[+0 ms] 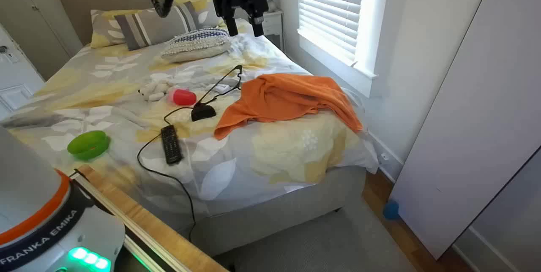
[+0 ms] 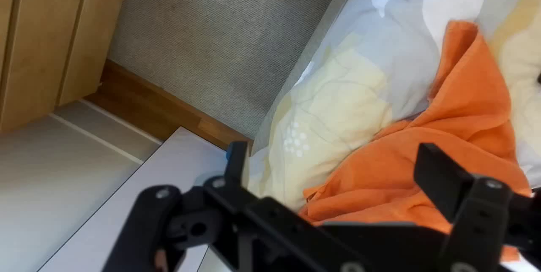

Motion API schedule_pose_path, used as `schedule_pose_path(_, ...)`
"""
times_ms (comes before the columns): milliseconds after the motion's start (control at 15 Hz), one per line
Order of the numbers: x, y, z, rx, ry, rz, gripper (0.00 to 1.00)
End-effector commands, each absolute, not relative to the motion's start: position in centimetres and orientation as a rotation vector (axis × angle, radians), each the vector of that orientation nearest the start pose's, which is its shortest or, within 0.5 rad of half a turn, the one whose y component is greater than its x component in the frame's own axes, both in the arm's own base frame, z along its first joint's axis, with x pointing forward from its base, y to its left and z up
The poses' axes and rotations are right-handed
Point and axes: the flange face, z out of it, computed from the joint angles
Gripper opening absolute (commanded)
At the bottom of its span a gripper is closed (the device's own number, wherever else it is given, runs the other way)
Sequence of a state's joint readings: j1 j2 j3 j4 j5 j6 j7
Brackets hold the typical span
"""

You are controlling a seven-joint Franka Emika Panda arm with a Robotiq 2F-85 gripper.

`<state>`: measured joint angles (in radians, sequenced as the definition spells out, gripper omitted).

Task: Press a button on the black bedside alarm clock radio on the bed

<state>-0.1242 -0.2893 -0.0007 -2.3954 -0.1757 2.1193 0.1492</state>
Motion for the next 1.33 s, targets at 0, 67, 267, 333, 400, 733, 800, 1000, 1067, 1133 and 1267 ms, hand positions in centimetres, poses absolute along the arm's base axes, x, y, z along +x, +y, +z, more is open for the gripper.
schedule_pose_path(0, 44.7, -6.4, 43.0, -3.278, 0.301, -0.024, 1.0)
schedule_pose_path(67, 44.7, -6.4, 43.0, -3.278, 0.301, -0.024, 1.0)
schedule_pose_path(267, 44.7, -6.4, 43.0, -3.278, 0.301, -0.024, 1.0)
schedule_pose_path(333, 44.7, -6.4, 43.0, -3.278, 0.301, -0.024, 1.0)
schedule_pose_path(400, 44.7, -6.4, 43.0, -3.278, 0.301, -0.024, 1.0)
schedule_pose_path(733, 45.4, 0.9, 45.5, -3.392, -0.167, -0.165, 1.0)
schedule_pose_path(800, 45.4, 2.9, 45.7, -3.393, -0.259, -0.175, 1.0)
schedule_pose_path(1000, 45.4, 9.4, 45.3, -3.353, -0.54, -0.207, 1.0)
schedule_pose_path(1067, 45.4, 11.3, 45.1, -3.341, -0.633, -0.221, 1.0)
schedule_pose_path(1133, 45.6, 13.1, 44.7, -3.319, -0.728, -0.231, 1.0)
schedule_pose_path(1267, 46.2, 16.4, 43.5, -3.255, -0.908, -0.244, 1.0)
